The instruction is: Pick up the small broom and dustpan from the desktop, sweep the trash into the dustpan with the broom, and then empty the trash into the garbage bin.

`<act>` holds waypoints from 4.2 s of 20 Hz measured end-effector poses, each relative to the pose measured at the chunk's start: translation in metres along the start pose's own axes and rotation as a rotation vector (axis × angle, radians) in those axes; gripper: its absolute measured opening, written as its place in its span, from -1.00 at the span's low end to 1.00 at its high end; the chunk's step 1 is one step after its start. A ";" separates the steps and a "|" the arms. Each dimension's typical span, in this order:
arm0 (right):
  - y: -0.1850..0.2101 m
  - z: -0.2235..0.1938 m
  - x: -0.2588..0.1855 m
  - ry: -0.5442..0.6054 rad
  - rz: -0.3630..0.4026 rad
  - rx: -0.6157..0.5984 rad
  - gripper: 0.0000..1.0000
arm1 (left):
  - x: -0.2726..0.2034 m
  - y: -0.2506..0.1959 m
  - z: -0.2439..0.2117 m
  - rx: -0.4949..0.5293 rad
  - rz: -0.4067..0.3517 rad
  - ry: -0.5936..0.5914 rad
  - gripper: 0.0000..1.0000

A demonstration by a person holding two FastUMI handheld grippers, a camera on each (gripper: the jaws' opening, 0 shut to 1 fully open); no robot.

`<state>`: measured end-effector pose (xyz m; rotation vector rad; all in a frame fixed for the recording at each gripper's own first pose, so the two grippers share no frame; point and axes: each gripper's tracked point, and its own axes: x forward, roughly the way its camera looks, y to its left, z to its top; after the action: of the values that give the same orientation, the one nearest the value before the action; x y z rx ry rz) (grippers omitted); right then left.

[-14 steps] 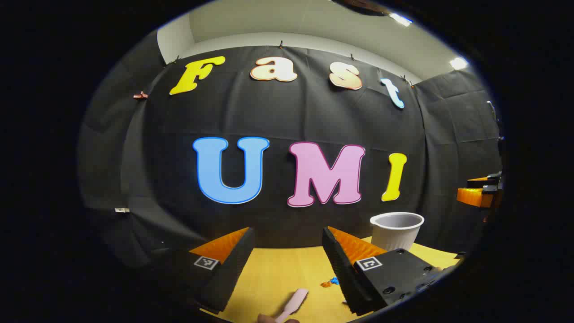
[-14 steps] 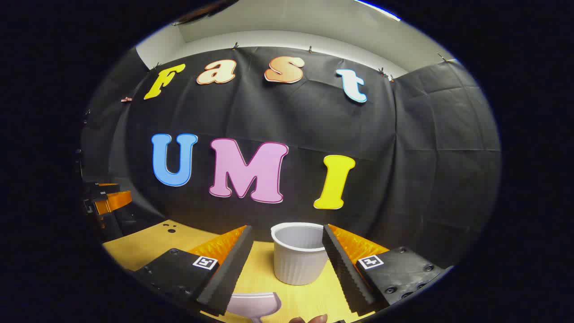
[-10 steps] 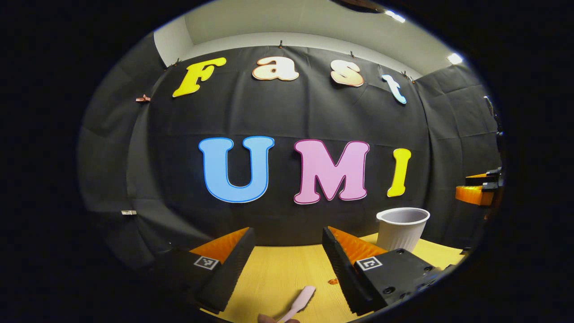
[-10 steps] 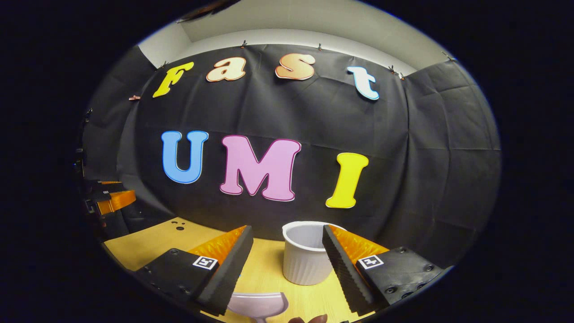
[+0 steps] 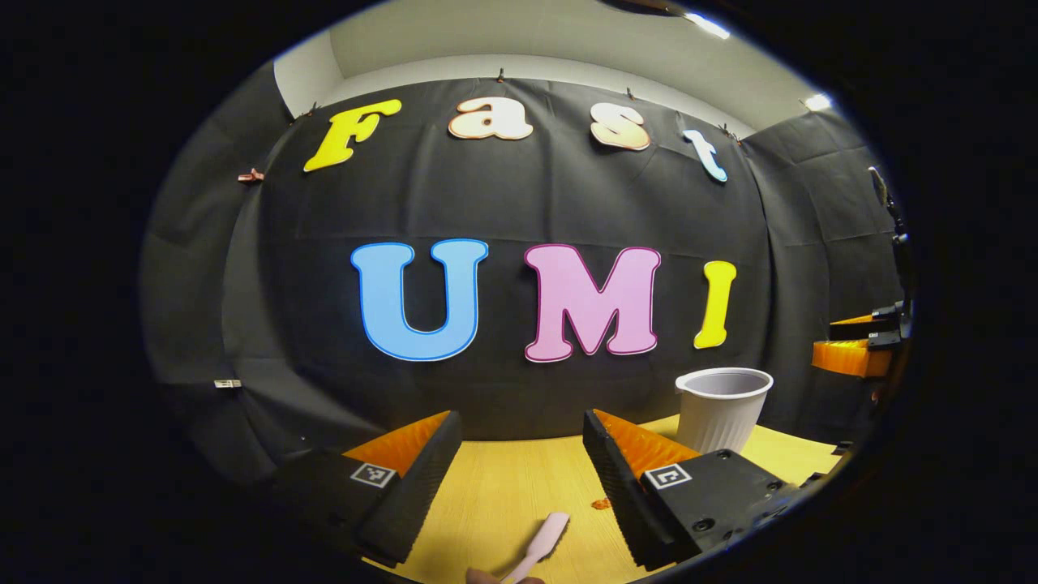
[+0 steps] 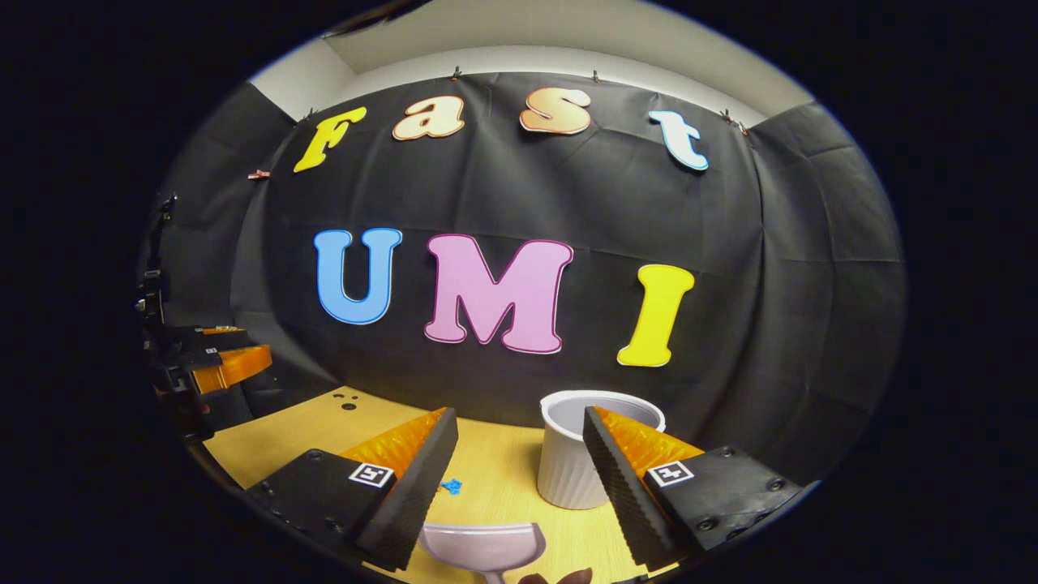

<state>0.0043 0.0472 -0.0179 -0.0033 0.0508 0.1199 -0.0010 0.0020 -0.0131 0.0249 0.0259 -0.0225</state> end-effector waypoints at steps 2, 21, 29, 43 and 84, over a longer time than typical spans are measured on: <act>0.005 -0.009 -0.001 0.031 0.012 -0.021 0.94 | 0.000 0.000 -0.005 -0.002 -0.011 0.015 0.92; 0.019 -0.342 -0.073 0.997 0.146 -0.087 0.87 | -0.004 0.024 -0.059 0.036 -0.058 0.100 0.92; 0.038 -0.399 -0.065 1.171 0.195 -0.110 0.65 | -0.005 0.040 -0.080 0.045 -0.029 0.139 0.89; 0.041 -0.408 -0.047 1.227 0.199 -0.024 -0.12 | 0.005 0.042 -0.117 0.004 -0.012 0.224 0.88; 0.043 -0.354 -0.094 1.192 0.175 0.022 -0.36 | 0.033 -0.018 -0.385 0.180 -0.355 1.064 -0.37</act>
<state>-0.1120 0.0765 -0.3663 -0.0480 1.2446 0.2787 0.0220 -0.0069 -0.3989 0.2106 1.0926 -0.3656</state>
